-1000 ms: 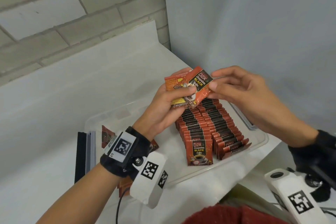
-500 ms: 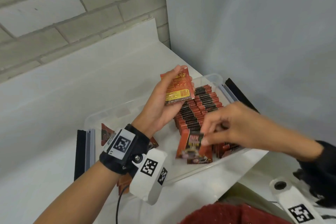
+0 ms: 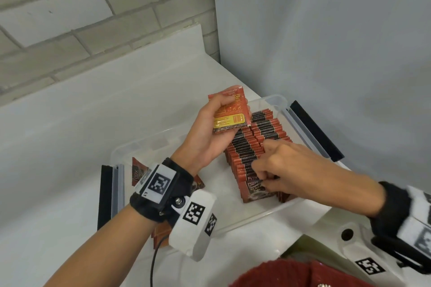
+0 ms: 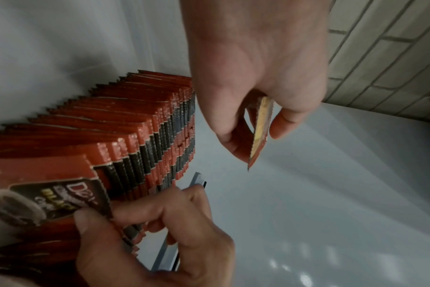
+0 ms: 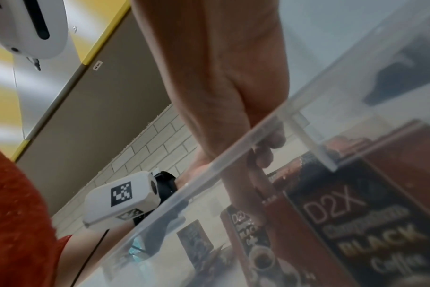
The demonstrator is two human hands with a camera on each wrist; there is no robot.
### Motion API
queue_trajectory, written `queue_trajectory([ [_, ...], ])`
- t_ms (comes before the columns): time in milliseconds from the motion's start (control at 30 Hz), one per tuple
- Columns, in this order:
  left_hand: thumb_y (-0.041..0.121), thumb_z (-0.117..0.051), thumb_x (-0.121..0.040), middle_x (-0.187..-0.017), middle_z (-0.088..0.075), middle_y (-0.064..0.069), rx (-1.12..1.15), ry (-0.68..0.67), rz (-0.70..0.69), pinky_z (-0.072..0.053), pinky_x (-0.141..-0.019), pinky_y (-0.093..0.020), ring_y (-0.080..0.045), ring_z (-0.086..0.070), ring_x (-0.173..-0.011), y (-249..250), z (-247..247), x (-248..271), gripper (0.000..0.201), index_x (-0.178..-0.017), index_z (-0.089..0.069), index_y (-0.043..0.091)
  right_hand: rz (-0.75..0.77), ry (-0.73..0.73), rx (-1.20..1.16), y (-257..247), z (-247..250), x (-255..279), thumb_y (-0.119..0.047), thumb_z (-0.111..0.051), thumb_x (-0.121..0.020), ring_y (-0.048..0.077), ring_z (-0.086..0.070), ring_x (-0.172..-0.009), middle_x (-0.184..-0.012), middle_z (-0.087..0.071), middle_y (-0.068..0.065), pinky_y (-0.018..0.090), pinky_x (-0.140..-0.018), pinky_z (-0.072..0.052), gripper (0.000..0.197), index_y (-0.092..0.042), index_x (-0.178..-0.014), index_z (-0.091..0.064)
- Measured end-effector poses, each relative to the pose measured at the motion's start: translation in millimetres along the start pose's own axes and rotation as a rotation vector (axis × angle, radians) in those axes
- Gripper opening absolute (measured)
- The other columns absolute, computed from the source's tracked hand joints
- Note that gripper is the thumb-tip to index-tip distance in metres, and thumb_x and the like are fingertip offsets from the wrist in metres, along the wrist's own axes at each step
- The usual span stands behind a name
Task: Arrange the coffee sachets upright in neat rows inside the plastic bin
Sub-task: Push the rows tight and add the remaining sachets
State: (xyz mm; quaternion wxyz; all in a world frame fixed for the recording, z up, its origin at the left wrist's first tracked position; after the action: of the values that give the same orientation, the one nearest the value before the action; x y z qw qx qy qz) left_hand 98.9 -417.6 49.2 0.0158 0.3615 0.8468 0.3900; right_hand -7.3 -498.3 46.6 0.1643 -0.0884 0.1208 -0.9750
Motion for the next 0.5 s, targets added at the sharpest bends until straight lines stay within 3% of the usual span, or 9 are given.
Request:
queue_trajectory([
  [100,0.005,-0.046,-0.091,-0.076,-0.066,-0.006,-0.010,0.011,0.017,-0.052,-0.070,-0.025,-0.016,-0.063,-0.071,-2,1,0,0.013,-0.091,-0.059,0.008,0.054,0.025,0.017,-1,0,1,-0.022,-0.070,-0.084,0.011,-0.042,-0.076,-0.075,-0.041,-0.012,0.017,-0.057,-0.027,0.026,-0.023,-0.071,-0.047],
  [233,0.005,-0.046,-0.091,-0.076,-0.066,-0.006,-0.030,0.000,0.037,-0.054,-0.068,-0.024,-0.015,-0.064,-0.070,-3,0,1,0.011,-0.093,-0.057,0.006,0.033,-0.056,-0.016,4,-4,0,-0.031,-0.063,-0.090,0.004,-0.031,-0.081,-0.079,-0.041,-0.017,0.015,-0.063,-0.028,0.025,-0.026,-0.076,-0.043],
  [433,0.004,-0.046,-0.091,-0.075,-0.065,-0.005,-0.051,0.007,0.036,-0.052,-0.070,-0.023,-0.015,-0.062,-0.072,-2,-2,2,0.010,-0.091,-0.057,0.007,-0.006,-0.114,-0.150,14,-8,-2,-0.026,-0.069,-0.086,-0.010,-0.032,-0.089,-0.076,-0.042,-0.022,0.016,-0.072,-0.031,0.020,-0.022,-0.079,-0.051],
  [500,0.004,-0.047,-0.091,-0.076,-0.064,-0.005,-0.057,0.007,0.038,-0.052,-0.069,-0.023,-0.015,-0.062,-0.072,-2,-1,2,0.010,-0.092,-0.056,0.007,-0.021,-0.128,-0.196,16,-11,-3,-0.026,-0.070,-0.086,-0.012,-0.033,-0.091,-0.078,-0.044,-0.023,0.013,-0.072,-0.030,0.022,-0.026,-0.078,-0.049],
])
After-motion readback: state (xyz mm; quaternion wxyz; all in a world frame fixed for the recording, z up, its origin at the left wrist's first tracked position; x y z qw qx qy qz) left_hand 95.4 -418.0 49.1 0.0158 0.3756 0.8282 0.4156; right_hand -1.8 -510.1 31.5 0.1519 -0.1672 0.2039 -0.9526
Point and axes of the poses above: each hand's wrist, its own x-axis away from the middle knuckle, its own z-axis out of the back of the hand, y = z × x, the point moved 5 cm from there along -x, towards the middle knuckle
